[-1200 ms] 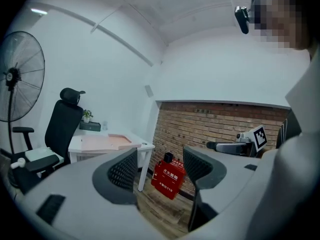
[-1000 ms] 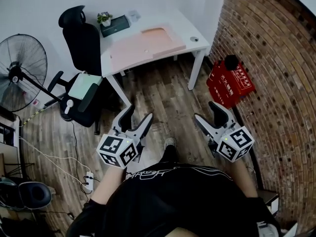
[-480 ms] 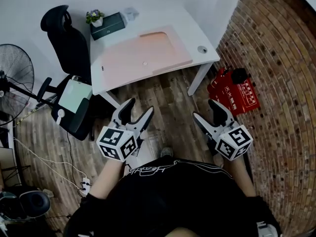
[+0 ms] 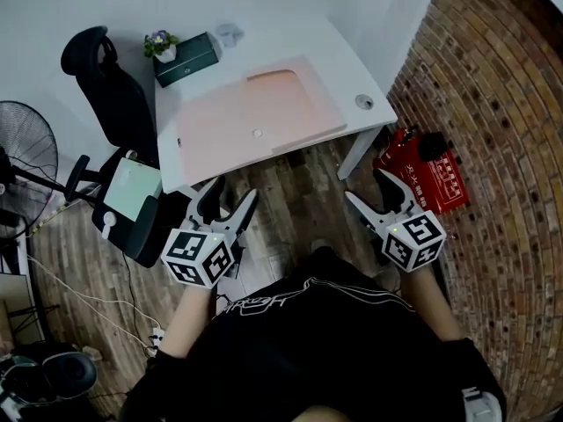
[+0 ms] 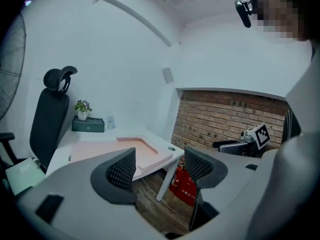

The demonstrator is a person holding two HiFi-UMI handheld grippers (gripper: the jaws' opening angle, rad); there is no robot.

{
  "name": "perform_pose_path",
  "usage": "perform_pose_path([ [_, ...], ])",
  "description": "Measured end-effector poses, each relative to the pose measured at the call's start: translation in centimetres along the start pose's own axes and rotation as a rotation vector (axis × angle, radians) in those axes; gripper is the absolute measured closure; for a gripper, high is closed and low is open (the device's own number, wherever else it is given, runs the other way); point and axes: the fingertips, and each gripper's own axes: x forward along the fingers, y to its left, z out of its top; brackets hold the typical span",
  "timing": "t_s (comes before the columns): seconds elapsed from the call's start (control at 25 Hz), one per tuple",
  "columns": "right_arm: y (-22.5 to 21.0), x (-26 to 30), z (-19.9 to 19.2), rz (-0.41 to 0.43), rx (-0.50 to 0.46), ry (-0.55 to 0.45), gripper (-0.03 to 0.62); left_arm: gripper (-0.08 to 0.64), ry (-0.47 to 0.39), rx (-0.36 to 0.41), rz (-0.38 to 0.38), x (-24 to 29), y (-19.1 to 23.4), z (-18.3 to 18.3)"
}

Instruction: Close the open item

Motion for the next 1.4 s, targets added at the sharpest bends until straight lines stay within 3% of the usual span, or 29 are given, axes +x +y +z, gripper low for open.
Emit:
perform_pose_path([
  [0.32,-4.5,8.2,1.9,0.05,-0.02,0.045,0.282,0.253,0.017,-0.046,0.08,3.1,3.9,0.6],
  [0.56,-8.3,16.1,3.5,0.085,-0.115,0.098,0.281,0.253,0.008,-0.068,0.183,5.9,7.7,2.5],
  [0.96,-15.0,27.0,-1.5,0.096,-0.134,0.295,0.278,0.255,-0.011,-0.112,0.325,10.6,13.0,3.3],
  [1.16,-16.8,29.4,-4.8,0.066,-0.132,0.395,0.265,0.255,-0.027,-0.13,0.382,11.3,14.5,3.4],
  [1.4,-17.3,30.1,-5.9,0.037,-0.146,0.425,0.275,0.255,-0.021,-0.154,0.416,10.6,15.8,2.8],
])
